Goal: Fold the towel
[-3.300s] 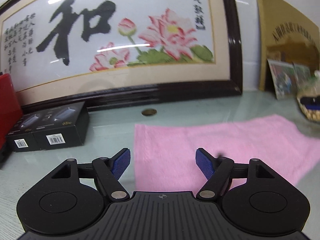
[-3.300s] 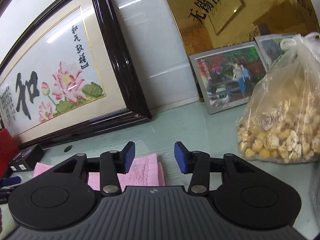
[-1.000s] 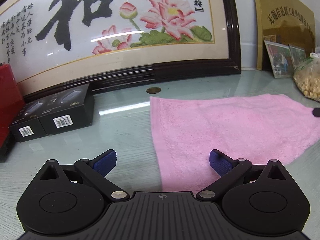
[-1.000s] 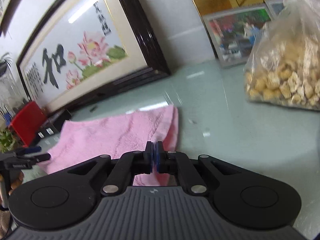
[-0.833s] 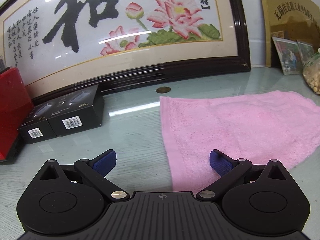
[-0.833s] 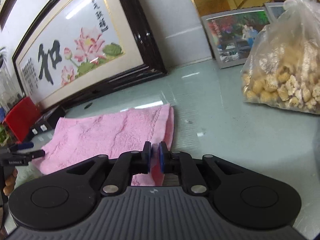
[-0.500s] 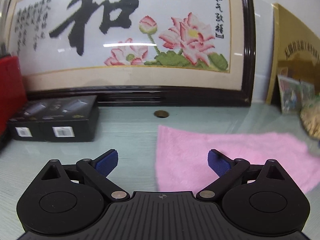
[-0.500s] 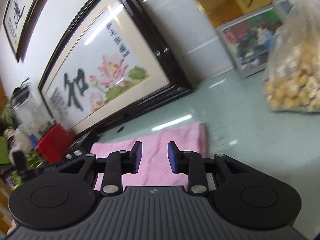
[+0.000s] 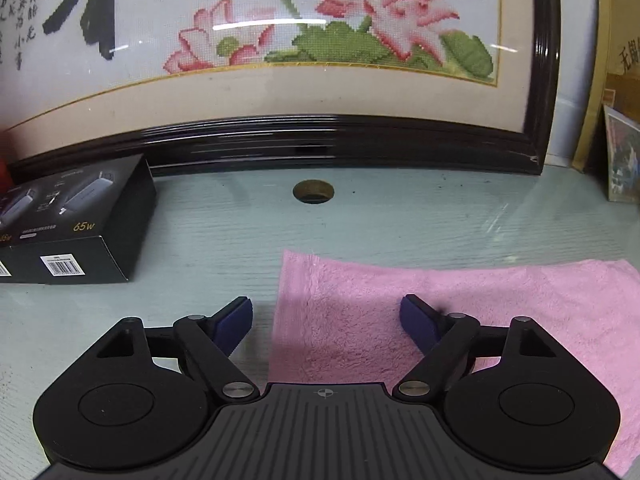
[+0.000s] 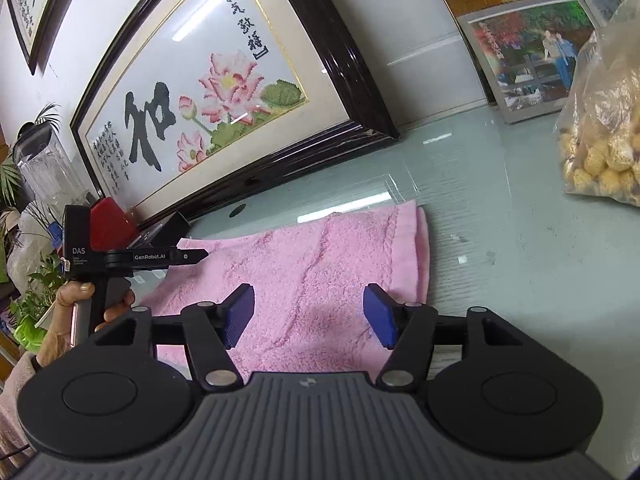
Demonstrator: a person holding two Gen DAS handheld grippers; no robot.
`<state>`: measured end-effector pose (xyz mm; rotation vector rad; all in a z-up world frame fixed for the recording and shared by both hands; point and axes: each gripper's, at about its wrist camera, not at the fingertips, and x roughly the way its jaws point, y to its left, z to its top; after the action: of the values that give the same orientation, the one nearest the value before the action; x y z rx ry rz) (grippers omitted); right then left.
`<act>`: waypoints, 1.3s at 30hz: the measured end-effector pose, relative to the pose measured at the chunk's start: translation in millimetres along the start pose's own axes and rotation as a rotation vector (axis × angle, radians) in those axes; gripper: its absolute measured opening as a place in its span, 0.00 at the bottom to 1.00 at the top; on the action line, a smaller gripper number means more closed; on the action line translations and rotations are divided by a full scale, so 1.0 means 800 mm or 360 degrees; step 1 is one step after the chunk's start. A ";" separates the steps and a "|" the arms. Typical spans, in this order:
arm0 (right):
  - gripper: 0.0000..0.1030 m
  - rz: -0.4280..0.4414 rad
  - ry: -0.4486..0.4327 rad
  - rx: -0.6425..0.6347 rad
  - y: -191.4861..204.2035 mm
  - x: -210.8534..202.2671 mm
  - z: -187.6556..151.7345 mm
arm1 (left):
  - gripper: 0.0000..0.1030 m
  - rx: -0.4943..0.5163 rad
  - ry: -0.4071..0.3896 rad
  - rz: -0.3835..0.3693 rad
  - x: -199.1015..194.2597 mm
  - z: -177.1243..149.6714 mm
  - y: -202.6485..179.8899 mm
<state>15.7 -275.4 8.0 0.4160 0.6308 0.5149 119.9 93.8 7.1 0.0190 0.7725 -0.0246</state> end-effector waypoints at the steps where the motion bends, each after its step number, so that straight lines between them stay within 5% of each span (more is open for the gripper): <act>1: 0.68 0.0002 -0.0008 -0.0006 0.001 -0.002 0.000 | 0.78 0.0001 -0.0037 0.0076 -0.006 0.000 0.001; 4: 0.72 0.0010 -0.0032 -0.0025 0.002 -0.007 0.000 | 0.78 0.0009 -0.0105 0.0228 -0.021 0.001 0.009; 10: 0.77 0.0078 -0.0001 -0.0010 0.001 -0.006 0.000 | 0.78 0.0123 -0.0123 0.0118 -0.035 -0.015 0.010; 15: 0.78 0.0067 -0.0073 0.0013 -0.006 -0.018 0.002 | 0.78 0.0359 -0.0154 0.0285 -0.030 -0.027 -0.023; 20: 0.79 0.0043 -0.0152 0.0110 -0.019 -0.042 0.000 | 0.84 0.0371 -0.0250 0.0090 -0.068 -0.042 -0.015; 26: 0.79 -0.0015 -0.0019 0.0253 -0.022 -0.054 -0.010 | 0.86 0.0481 -0.0216 -0.0079 -0.088 -0.072 -0.017; 39: 0.83 -0.0157 0.0135 0.0391 -0.008 -0.041 -0.016 | 0.90 0.0468 -0.0168 -0.0090 -0.090 -0.084 -0.008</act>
<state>-13.3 -296.4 10.3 0.5939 0.7965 0.3632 21.7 90.4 9.2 0.2730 0.6586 -0.1913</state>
